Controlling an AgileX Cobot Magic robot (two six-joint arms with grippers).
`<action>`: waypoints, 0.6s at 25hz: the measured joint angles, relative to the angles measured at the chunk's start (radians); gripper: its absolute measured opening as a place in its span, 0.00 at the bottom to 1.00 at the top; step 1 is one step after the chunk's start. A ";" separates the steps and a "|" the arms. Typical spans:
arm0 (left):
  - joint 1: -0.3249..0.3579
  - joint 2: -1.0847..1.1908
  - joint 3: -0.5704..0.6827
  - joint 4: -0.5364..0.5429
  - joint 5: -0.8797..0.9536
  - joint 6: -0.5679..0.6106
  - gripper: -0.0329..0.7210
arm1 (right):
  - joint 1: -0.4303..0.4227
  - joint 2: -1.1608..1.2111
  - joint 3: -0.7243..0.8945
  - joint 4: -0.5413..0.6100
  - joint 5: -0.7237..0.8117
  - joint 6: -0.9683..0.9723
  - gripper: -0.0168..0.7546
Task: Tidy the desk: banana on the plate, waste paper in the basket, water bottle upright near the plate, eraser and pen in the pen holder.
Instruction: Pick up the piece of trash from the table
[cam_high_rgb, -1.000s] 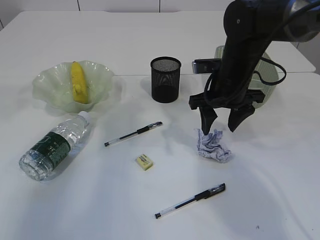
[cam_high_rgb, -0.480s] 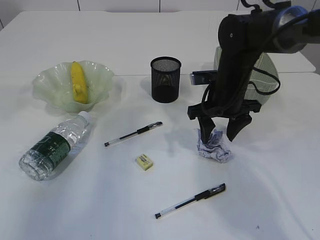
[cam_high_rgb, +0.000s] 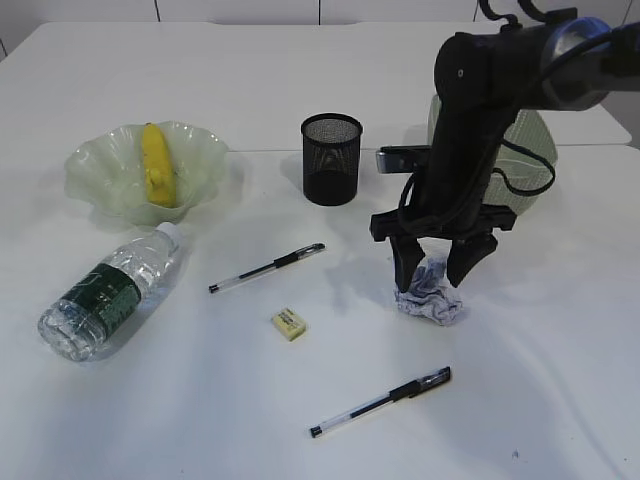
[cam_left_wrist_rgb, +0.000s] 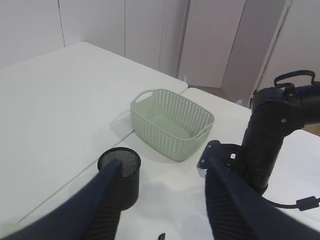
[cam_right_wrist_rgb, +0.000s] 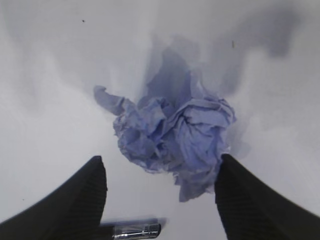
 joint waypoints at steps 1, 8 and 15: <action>0.000 0.000 0.000 0.000 0.000 0.000 0.55 | 0.000 0.002 0.000 0.000 -0.002 -0.002 0.67; 0.000 0.000 0.000 0.000 0.001 0.000 0.55 | 0.000 0.010 0.000 0.002 -0.061 -0.002 0.67; 0.000 -0.001 0.000 0.000 0.001 0.000 0.55 | 0.000 0.010 0.000 -0.002 -0.085 -0.002 0.67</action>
